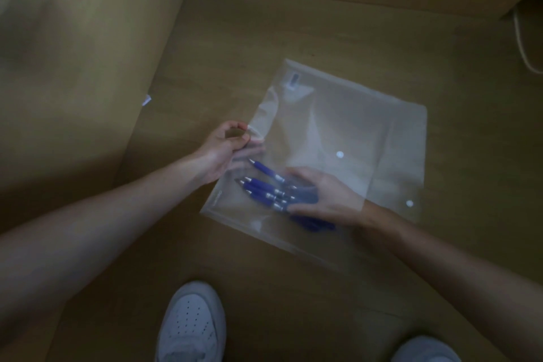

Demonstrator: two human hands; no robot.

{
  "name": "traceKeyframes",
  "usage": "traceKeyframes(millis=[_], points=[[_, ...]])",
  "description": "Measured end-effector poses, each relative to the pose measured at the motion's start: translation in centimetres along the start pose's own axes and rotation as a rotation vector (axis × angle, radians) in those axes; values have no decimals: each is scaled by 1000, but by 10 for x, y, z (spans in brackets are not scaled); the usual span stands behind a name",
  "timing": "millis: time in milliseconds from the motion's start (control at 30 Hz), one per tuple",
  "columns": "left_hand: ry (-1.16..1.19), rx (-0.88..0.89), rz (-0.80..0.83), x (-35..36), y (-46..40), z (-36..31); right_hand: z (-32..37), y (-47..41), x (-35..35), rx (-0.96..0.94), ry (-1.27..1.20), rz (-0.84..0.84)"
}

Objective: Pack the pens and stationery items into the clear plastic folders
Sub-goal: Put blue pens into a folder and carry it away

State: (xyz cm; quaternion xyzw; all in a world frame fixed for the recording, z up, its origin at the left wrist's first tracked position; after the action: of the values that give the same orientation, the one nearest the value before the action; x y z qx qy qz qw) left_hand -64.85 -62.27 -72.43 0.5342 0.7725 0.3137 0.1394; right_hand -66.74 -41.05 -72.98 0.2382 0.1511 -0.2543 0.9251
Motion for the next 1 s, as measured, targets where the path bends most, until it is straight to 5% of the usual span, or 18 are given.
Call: traceKeyframes(millis=[367,1000], points=[[123,81,-134,4,-3,2,-18,3,-9,157,-452,101],[144,112,-152,9,4,9,-15,1,-3,224,-248,286]])
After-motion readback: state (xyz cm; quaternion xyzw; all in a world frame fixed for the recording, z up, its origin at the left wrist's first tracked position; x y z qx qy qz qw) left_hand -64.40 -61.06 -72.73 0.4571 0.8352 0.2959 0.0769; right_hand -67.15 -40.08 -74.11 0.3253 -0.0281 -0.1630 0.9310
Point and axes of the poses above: each hand's wrist, its own y-axis away from the middle knuckle, its own x-axis out of the palm, z = x × y, the point moved 3 cm from there along -y, towards the middle knuckle, and after that the axes turned 5 degrees about x, right-handed, at the moved point
